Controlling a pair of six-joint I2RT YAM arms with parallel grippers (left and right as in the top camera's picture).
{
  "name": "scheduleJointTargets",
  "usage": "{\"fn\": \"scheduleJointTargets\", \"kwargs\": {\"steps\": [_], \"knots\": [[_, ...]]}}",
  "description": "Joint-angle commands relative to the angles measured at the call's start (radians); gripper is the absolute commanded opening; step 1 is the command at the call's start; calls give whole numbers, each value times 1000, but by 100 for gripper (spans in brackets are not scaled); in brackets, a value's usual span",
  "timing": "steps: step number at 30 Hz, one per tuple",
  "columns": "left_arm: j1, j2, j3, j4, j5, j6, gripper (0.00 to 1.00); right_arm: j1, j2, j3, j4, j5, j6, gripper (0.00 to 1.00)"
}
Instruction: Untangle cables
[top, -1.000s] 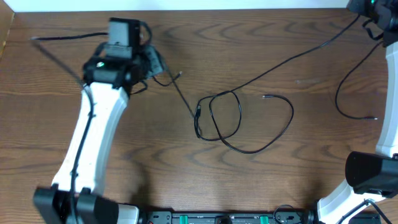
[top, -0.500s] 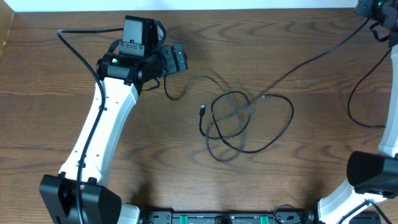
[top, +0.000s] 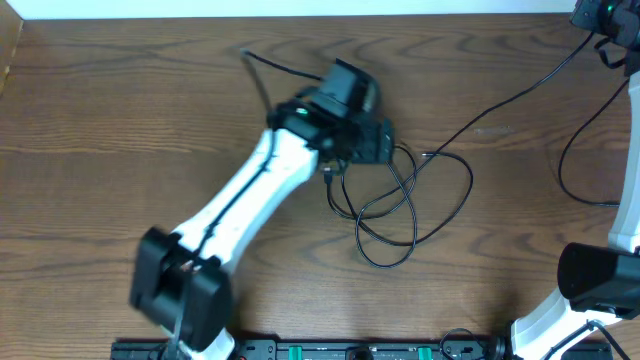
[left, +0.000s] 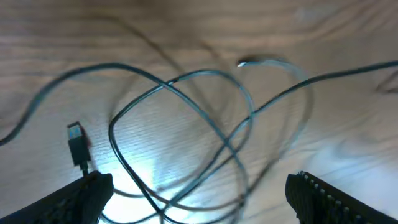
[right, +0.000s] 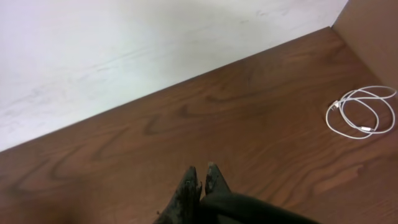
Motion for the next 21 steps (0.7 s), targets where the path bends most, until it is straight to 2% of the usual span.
{"fn": "scheduleJointTargets", "kwargs": {"steps": [1, 4, 7, 10, 14, 17, 21], "knots": [[-21, 63, 16, 19, -117, 21, 94, 0, 10, 0, -16, 22, -45, 1], [-12, 101, 16, 55, -213, -175, 95, 0, 10, 0, -19, 23, -43, 1], [-3, 137, 16, 196, -227, -412, 94, 2, 10, 0, -21, 23, -43, 1], [-14, 154, 16, 320, -227, -499, 94, 2, 10, 0, -25, 23, -43, 1], [-53, 155, 16, 427, -229, -536, 95, 2, 10, 0, -26, 23, -43, 1], [-84, 176, 16, 428, -234, -628, 95, 2, 10, 0, -30, 23, -43, 1], [-117, 221, 16, 429, -226, -671, 95, 2, 10, 0, -41, 23, -43, 1]]}}
